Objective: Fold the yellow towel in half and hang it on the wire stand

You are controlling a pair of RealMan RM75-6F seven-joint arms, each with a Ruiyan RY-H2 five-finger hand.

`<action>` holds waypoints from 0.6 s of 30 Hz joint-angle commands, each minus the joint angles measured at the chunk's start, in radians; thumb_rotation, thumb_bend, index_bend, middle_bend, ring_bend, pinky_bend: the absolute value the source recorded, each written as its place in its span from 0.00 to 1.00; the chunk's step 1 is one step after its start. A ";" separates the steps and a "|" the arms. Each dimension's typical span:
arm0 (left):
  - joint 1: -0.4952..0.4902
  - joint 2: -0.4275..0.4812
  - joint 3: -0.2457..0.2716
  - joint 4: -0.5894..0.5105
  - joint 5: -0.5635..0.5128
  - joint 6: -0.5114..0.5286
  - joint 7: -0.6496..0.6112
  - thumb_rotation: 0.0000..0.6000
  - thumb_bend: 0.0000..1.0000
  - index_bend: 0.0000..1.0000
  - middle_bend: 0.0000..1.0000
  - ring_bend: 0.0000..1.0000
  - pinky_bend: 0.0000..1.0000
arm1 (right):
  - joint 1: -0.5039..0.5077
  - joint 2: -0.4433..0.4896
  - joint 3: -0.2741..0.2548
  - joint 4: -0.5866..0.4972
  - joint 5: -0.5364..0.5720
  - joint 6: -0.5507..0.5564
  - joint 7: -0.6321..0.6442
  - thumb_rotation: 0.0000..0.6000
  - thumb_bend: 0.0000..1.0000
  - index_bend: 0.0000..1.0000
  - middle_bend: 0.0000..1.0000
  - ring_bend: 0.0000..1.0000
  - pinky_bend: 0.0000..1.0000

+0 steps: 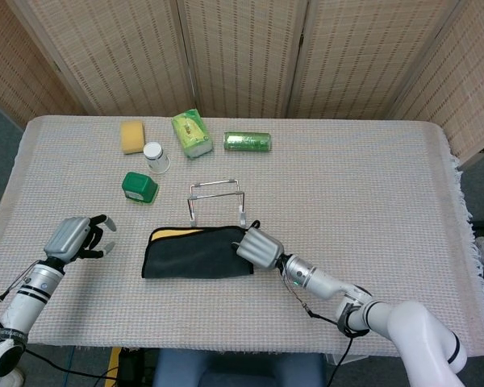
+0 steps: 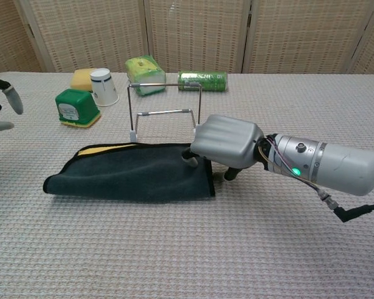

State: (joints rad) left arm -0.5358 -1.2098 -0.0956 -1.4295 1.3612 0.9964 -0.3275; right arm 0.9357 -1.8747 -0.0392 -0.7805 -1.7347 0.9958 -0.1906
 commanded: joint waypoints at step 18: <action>0.015 0.004 -0.006 0.014 0.003 0.010 -0.028 1.00 0.38 0.45 0.89 0.80 0.89 | -0.008 -0.036 0.003 0.051 -0.015 0.097 0.066 1.00 0.58 0.55 0.88 1.00 1.00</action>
State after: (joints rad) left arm -0.5212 -1.2056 -0.1010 -1.4159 1.3639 1.0060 -0.3553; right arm 0.9300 -1.9146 -0.0400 -0.7229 -1.7500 1.0838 -0.1304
